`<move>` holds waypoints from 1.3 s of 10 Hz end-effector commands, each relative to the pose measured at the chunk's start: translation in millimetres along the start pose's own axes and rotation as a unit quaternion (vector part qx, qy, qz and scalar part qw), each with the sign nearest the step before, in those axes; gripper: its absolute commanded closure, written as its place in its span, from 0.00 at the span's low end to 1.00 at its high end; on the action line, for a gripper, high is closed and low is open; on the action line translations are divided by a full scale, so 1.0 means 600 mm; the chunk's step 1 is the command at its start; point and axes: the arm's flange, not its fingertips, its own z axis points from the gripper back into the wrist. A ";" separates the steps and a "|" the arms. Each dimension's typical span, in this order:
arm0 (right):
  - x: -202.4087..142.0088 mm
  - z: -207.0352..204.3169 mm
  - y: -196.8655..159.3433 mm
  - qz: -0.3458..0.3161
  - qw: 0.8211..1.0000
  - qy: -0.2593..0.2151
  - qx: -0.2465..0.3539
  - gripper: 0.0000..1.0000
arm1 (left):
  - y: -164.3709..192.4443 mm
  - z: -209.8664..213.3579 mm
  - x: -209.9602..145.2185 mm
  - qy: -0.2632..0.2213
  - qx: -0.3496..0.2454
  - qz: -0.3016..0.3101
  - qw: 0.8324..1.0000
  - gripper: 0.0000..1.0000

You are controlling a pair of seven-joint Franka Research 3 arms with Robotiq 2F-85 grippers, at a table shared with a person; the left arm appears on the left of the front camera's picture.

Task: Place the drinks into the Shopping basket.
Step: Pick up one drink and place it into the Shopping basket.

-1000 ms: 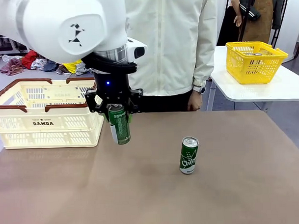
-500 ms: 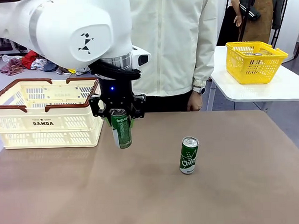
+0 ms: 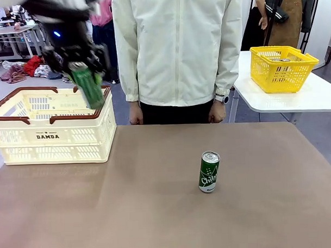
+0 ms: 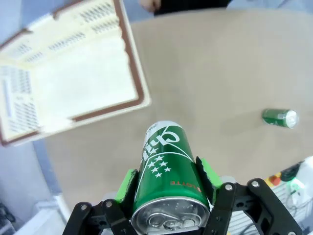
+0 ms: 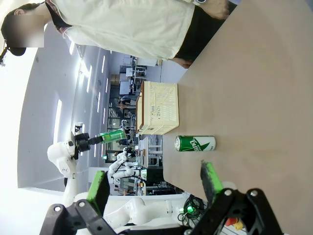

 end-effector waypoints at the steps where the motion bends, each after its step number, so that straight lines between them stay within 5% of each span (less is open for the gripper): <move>1: -0.001 0.003 0.001 0.010 1.000 0.004 0.002 0.00 | 0.066 -0.009 0.048 0.020 0.017 -0.055 0.998 1.00; 5: -0.001 0.003 0.001 0.010 1.000 0.004 0.002 0.00 | 0.240 -0.156 0.130 0.033 0.038 -0.010 0.999 1.00; 9: -0.001 0.003 0.001 0.010 1.000 0.004 0.002 0.00 | 0.275 -0.270 0.143 0.062 0.034 0.024 0.997 1.00; 13: -0.001 0.003 0.001 0.010 1.000 0.004 0.002 0.00 | 0.275 -0.261 0.135 0.070 0.035 -0.002 0.997 1.00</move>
